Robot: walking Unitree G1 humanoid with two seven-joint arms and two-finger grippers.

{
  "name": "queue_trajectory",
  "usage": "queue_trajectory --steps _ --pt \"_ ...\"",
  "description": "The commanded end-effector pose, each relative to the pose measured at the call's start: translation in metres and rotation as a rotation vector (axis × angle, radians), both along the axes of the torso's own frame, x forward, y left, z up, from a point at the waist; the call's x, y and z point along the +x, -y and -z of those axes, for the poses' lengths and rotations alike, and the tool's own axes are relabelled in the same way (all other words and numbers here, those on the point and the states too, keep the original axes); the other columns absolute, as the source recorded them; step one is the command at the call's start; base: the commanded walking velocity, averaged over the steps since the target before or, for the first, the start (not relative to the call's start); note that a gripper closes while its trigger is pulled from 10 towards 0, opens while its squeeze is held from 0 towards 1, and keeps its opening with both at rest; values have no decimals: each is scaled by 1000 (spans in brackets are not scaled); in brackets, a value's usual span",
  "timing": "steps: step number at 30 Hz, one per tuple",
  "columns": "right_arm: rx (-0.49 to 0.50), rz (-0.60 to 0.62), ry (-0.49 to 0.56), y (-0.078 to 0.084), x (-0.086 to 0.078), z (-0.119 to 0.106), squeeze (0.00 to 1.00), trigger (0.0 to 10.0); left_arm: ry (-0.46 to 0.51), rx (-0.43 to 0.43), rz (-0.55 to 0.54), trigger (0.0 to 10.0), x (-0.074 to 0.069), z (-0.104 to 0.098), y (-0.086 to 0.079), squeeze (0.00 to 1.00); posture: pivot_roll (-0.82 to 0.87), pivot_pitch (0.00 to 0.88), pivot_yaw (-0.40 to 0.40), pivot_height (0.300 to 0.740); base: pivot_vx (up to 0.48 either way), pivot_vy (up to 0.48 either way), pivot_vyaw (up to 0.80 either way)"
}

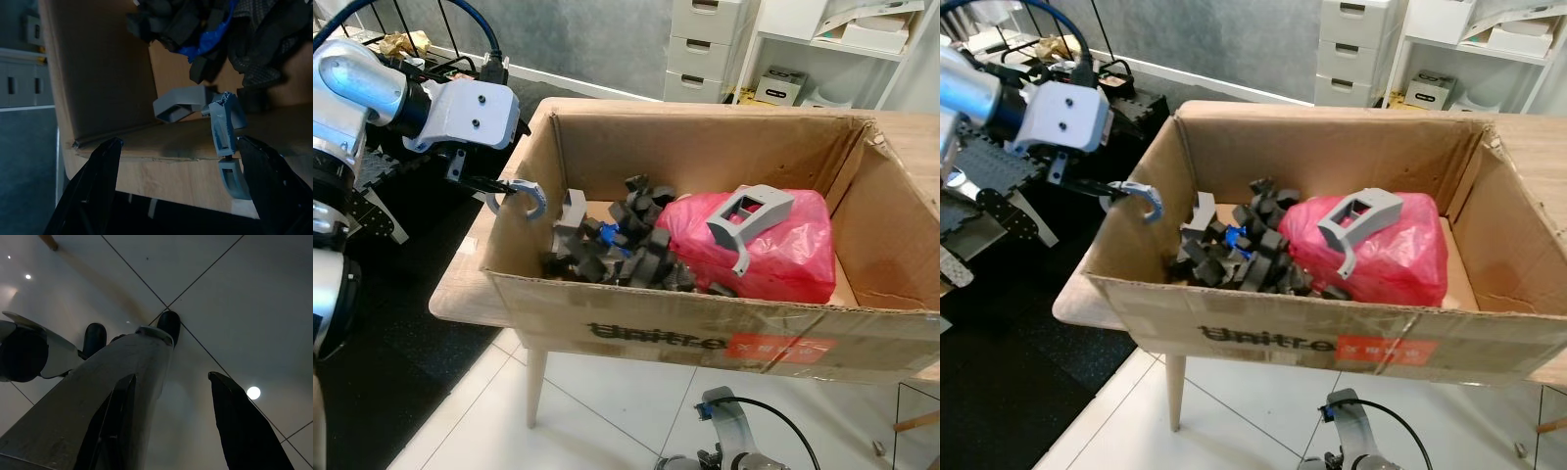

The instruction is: Picking trash to rubbish bin

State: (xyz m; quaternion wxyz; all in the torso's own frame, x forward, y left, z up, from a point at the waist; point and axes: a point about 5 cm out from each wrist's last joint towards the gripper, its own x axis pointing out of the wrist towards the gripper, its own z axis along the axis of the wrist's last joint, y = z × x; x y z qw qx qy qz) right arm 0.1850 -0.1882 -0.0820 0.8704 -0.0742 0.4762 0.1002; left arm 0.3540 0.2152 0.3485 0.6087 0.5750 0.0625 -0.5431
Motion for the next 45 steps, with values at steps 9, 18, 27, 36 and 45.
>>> queue_trajectory --steps 9,18,27,36,45 --pt "-14 -2 -66 2 -18 8 0 10000 -103 133 -94 10000 -5 12 -27 0 -5 110 79 740 0 0 0" --pt "-9 -1 -70 1 -19 9 0 10000 -114 18 5 10000 -11 11 -13 0 -3 114 81 740 0 0 0" --pt "-11 0 -69 2 -19 9 0 10000 -165 40 117 3176 -27 15 4 0 1 119 80 740 0 0 0" --pt "-11 3 -69 2 -19 9 0 10000 -189 88 154 0 -32 23 9 0 2 123 81 740 0 0 0" --pt "-10 10 -68 2 -19 9 0 10000 -215 125 188 0 -40 25 16 0 -1 123 84 740 0 0 0"
